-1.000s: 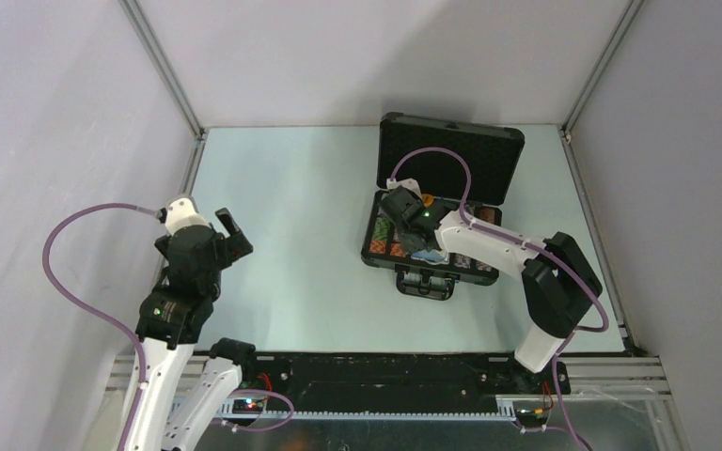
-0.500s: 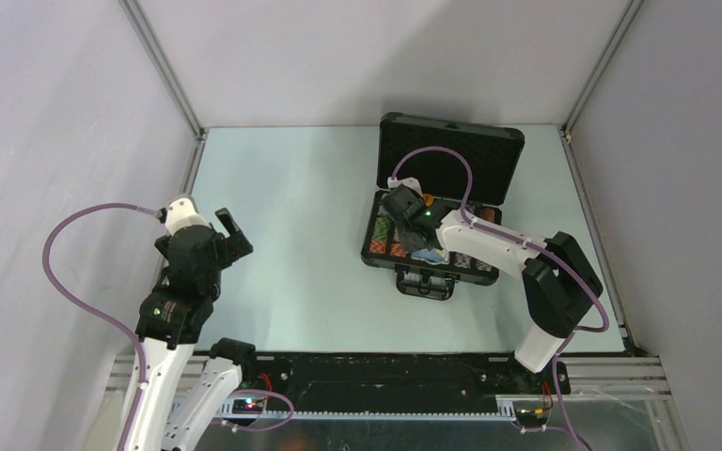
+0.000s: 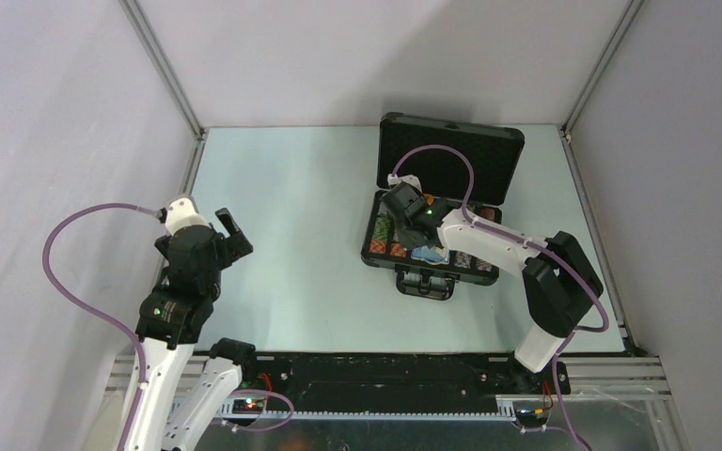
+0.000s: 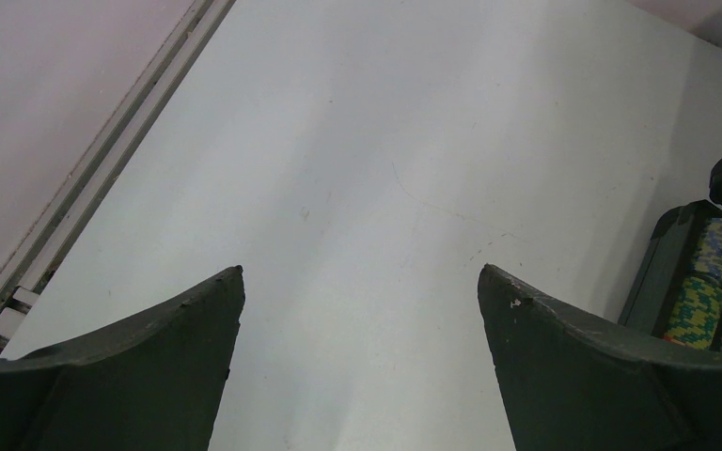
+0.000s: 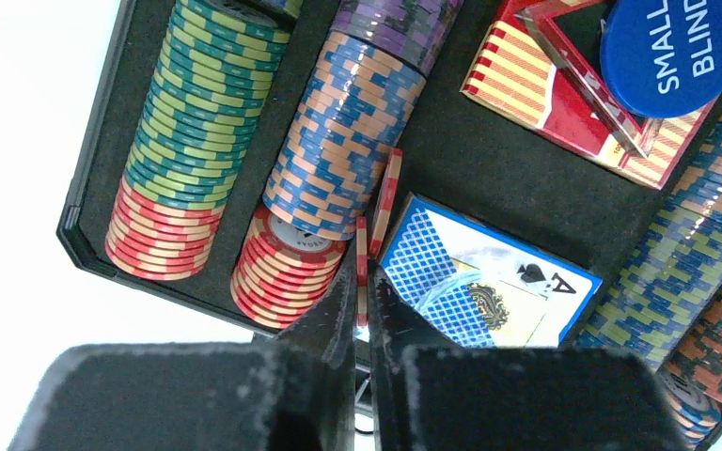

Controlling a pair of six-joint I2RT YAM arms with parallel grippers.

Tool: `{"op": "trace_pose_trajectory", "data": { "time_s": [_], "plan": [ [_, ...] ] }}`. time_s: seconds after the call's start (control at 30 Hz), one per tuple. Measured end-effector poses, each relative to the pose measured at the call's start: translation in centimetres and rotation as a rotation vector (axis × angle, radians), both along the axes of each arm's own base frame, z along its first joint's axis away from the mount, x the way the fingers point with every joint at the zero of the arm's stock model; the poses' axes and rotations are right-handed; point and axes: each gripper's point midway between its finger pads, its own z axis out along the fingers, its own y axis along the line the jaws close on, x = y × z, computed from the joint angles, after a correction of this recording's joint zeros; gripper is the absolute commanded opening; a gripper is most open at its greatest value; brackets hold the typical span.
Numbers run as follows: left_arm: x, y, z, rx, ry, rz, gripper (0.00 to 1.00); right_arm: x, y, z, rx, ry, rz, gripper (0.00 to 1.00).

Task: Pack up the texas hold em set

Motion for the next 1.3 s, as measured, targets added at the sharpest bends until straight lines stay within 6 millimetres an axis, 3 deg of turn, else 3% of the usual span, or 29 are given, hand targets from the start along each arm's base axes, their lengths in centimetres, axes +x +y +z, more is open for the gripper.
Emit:
{"op": "trace_pose_trajectory", "data": {
  "time_s": [0.23,0.5,0.73,0.93,1.3],
  "plan": [
    [0.0,0.0,0.0,0.000,0.000,0.000,0.98,0.5,-0.4,0.6,0.013,-0.014,-0.014,0.00],
    [0.0,0.0,0.0,0.000,0.000,-0.001,0.98,0.9,-1.1,3.3,0.047,-0.066,0.003,0.00],
    [0.0,0.0,0.0,0.000,0.001,-0.001,0.98,0.0,-0.3,4.9,0.055,-0.067,0.211,0.00],
    [0.0,0.0,0.0,0.000,0.001,-0.001,0.98,-0.6,0.3,4.7,0.107,-0.018,0.343,0.00],
    [0.0,0.0,0.0,0.000,0.000,-0.001,0.99,-3.9,2.8,4.4,0.131,0.035,0.673,0.00]
  ]
}}
